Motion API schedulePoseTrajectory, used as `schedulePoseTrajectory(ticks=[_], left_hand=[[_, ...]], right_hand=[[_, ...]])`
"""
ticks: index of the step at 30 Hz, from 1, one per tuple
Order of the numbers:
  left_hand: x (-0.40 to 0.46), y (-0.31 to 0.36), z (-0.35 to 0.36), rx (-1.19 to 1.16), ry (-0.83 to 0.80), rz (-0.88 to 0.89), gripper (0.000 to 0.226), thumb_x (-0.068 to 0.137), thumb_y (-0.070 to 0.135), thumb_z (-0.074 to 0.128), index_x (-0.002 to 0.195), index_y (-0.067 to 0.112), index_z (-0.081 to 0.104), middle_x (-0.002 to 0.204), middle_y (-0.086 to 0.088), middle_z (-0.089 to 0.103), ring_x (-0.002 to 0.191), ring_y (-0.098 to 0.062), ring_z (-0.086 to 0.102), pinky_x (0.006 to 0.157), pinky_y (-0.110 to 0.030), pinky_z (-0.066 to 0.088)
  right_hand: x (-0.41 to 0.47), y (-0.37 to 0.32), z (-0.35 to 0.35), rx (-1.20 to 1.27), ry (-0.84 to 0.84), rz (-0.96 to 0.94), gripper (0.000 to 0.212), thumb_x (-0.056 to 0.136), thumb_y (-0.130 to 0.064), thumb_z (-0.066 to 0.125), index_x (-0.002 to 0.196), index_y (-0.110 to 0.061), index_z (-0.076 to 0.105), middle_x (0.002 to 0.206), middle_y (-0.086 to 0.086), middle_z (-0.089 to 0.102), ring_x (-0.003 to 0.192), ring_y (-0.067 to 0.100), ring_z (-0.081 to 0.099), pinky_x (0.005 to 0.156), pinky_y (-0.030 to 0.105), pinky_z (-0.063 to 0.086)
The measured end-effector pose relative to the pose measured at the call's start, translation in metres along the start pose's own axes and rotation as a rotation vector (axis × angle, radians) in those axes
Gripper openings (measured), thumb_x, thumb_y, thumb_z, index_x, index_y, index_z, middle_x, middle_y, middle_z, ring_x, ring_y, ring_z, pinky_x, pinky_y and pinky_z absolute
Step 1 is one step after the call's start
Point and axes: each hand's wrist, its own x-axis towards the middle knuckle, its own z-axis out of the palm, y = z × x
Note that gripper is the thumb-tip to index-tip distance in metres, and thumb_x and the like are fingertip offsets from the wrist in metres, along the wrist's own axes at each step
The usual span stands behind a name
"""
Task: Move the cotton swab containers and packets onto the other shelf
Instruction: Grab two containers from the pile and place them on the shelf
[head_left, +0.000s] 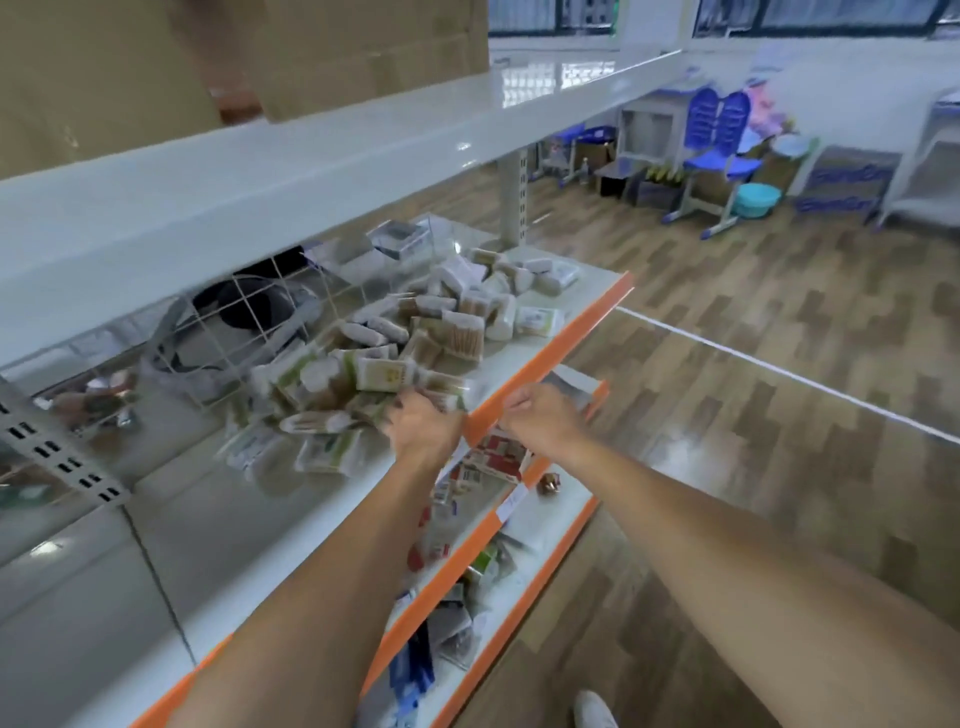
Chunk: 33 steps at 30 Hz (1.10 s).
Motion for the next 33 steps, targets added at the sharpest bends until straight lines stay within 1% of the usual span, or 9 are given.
schedulePoseTrajectory(ticks=[2,5,8,18,21,24,26,30,33], left_hand=[[0.008,0.003,0.005,-0.039,0.035,-0.050,0.079,0.075,0.042,0.076,0.135,0.011,0.036,0.143,-0.022,0.038,0.137,-0.038,0.030,0.115,-0.047,0.028],[0.011,0.005,0.013,-0.014,0.017,-0.115,0.091,0.073,0.044,0.081,0.141,0.012,0.030,0.149,-0.022,0.028,0.141,-0.037,0.023,0.117,-0.047,0.027],[0.013,0.002,0.020,-0.019,0.054,-0.092,0.092,0.072,0.042,0.083,0.141,0.010,0.031,0.148,-0.021,0.027,0.139,-0.037,0.029,0.115,-0.049,0.028],[0.015,-0.013,0.028,0.021,0.262,-0.070,0.100,0.070,0.047,0.085,0.146,0.008,0.032,0.144,-0.020,0.038,0.130,-0.036,0.043,0.106,-0.044,0.040],[0.024,-0.016,0.022,-0.028,0.232,-0.085,0.094,0.068,0.043,0.086,0.142,0.012,0.036,0.143,-0.016,0.041,0.127,-0.032,0.047,0.102,-0.040,0.043],[0.025,-0.009,0.022,-0.014,0.288,-0.047,0.067,0.079,0.045,0.078,0.123,-0.001,0.055,0.114,-0.024,0.057,0.100,-0.040,0.061,0.078,-0.041,0.055],[0.027,-0.009,0.019,-0.053,0.338,-0.048,0.048,0.084,0.042,0.072,0.116,0.009,0.060,0.109,-0.016,0.059,0.098,-0.036,0.062,0.078,-0.039,0.053],[0.042,-0.014,0.005,-0.160,0.239,-0.150,0.063,0.072,0.043,0.083,0.123,0.017,0.055,0.120,-0.006,0.055,0.108,-0.027,0.059,0.093,-0.037,0.051],[0.052,-0.011,-0.006,-0.379,0.224,-0.142,0.033,0.075,0.041,0.081,0.099,0.024,0.067,0.100,0.002,0.070,0.099,-0.021,0.068,0.086,-0.039,0.057]], right_hand=[[0.022,-0.004,-0.008,-0.059,-0.077,-0.037,0.020,0.083,-0.016,0.064,0.101,-0.013,0.071,0.101,0.007,0.073,0.094,0.022,0.068,0.080,0.038,0.058],[0.048,-0.009,-0.018,-0.111,-0.188,-0.069,0.031,0.087,-0.022,0.062,0.118,-0.023,0.064,0.119,-0.002,0.065,0.107,0.018,0.063,0.088,0.032,0.052],[0.069,-0.008,-0.019,-0.174,-0.252,-0.139,0.039,0.089,-0.028,0.064,0.128,-0.023,0.061,0.128,-0.002,0.063,0.110,0.017,0.060,0.081,0.026,0.044],[0.103,0.006,0.026,-0.301,-0.340,-0.277,0.060,0.087,-0.031,0.069,0.141,-0.017,0.049,0.139,0.009,0.049,0.131,0.029,0.047,0.108,0.039,0.042],[0.112,0.000,0.036,-0.374,-0.303,-0.324,0.056,0.085,-0.031,0.069,0.136,-0.014,0.053,0.136,0.011,0.049,0.128,0.032,0.046,0.106,0.041,0.043],[0.121,-0.002,0.044,-0.402,-0.286,-0.370,0.056,0.083,-0.029,0.072,0.134,-0.014,0.054,0.138,0.012,0.047,0.126,0.033,0.045,0.105,0.042,0.043],[0.129,-0.001,0.048,-0.417,-0.311,-0.393,0.059,0.083,-0.027,0.073,0.137,-0.015,0.052,0.142,0.013,0.045,0.127,0.034,0.044,0.106,0.041,0.042],[0.144,0.002,0.051,-0.441,-0.353,-0.448,0.063,0.082,-0.024,0.074,0.140,-0.018,0.050,0.140,0.015,0.046,0.126,0.037,0.043,0.102,0.038,0.041],[0.153,0.004,0.051,-0.314,-0.325,-0.437,0.049,0.080,-0.022,0.078,0.127,-0.021,0.062,0.128,0.013,0.062,0.118,0.035,0.055,0.093,0.034,0.048]])
